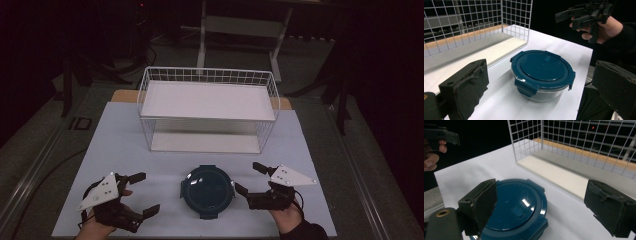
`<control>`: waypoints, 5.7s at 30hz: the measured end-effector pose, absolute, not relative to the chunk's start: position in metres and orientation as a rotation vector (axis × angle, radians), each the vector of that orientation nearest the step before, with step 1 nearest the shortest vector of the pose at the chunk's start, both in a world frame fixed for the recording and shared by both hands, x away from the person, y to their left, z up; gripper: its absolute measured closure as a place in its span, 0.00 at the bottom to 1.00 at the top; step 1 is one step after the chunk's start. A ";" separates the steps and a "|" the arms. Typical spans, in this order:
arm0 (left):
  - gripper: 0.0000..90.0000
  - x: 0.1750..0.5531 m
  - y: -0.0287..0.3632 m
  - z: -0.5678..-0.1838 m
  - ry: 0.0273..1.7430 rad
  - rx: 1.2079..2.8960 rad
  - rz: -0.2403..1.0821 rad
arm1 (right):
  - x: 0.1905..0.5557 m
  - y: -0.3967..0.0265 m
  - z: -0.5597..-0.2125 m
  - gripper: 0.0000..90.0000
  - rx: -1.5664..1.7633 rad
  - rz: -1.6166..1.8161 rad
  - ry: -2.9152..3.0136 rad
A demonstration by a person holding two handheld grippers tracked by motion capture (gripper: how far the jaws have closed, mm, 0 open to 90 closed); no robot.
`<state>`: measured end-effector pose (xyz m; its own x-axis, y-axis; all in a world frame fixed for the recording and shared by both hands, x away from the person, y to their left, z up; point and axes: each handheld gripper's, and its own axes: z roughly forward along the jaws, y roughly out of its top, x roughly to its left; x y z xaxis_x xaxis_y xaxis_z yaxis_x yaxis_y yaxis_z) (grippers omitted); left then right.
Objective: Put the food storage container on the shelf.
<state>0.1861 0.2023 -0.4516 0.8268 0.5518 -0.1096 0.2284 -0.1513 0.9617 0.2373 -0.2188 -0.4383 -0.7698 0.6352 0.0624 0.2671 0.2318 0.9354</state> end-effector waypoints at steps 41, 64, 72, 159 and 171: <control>0.07 0.272 0.147 -0.498 1.200 1.749 -0.415 | 0.220 -0.208 -0.447 0.12 0.816 1.447 2.114; 0.57 0.281 0.149 -0.525 1.377 1.656 -0.709 | 0.223 -0.207 -0.450 0.16 0.853 1.434 2.178; 0.60 0.275 0.148 -0.519 1.320 1.680 -0.657 | 0.243 -0.212 -0.464 0.20 1.140 1.483 2.325; 0.63 0.335 0.142 -0.474 1.023 1.674 -0.128 | 0.354 -0.221 -0.466 0.63 1.355 1.760 2.442; 0.63 0.364 0.137 -0.491 1.024 1.683 -0.122 | 0.380 -0.225 -0.485 0.63 1.388 1.750 2.412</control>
<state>0.3643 0.1367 -0.4906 0.6200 0.5588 -0.5507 0.6729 -0.0178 0.7395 0.3803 -0.2251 -0.4850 -0.6346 0.5390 0.5539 0.6939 0.0818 0.7154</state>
